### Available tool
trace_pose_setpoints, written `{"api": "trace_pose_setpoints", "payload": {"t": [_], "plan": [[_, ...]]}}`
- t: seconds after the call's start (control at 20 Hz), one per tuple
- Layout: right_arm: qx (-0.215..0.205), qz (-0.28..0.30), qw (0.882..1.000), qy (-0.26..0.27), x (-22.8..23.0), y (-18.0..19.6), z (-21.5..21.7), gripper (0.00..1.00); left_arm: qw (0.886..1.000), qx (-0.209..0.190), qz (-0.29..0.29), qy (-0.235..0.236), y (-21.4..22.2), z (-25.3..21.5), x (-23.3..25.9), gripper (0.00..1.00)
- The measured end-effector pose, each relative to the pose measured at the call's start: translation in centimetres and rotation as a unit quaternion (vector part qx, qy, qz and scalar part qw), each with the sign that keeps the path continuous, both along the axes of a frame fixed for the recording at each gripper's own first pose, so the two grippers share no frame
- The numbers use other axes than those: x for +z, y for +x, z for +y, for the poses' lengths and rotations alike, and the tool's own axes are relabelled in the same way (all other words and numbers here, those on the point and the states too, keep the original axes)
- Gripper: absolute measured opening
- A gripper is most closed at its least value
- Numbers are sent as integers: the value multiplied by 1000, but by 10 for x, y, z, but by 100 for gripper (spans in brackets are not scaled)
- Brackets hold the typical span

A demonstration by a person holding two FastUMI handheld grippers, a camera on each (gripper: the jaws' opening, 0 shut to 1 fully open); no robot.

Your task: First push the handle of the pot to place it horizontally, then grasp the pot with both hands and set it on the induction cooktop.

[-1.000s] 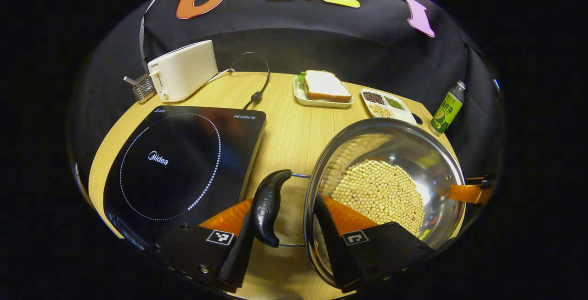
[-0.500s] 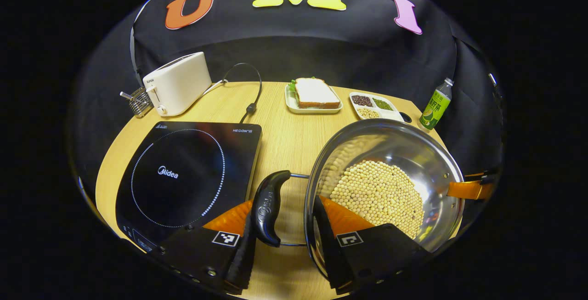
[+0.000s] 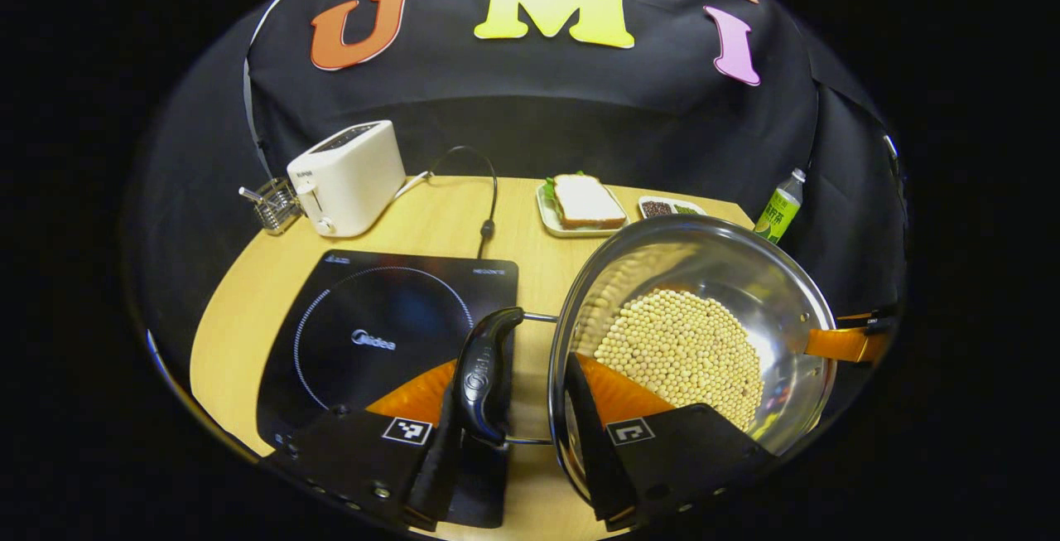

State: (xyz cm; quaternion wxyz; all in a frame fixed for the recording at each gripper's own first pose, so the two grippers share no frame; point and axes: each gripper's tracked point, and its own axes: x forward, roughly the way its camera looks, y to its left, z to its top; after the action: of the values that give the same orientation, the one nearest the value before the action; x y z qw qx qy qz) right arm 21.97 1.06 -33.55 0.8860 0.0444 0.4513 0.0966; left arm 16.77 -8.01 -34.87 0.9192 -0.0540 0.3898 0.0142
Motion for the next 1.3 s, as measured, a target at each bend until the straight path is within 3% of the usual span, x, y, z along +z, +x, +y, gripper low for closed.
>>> {"api": "trace_pose_setpoints", "payload": {"t": [0.55,1.3], "plan": [[8,-17,1000,15,33,-17,105,49,1000,10,-13,12,-22,99,31,61],[21,-8,999,26,26,-15,228,49,1000,21,-1,20,-25,214,15,61]]}}
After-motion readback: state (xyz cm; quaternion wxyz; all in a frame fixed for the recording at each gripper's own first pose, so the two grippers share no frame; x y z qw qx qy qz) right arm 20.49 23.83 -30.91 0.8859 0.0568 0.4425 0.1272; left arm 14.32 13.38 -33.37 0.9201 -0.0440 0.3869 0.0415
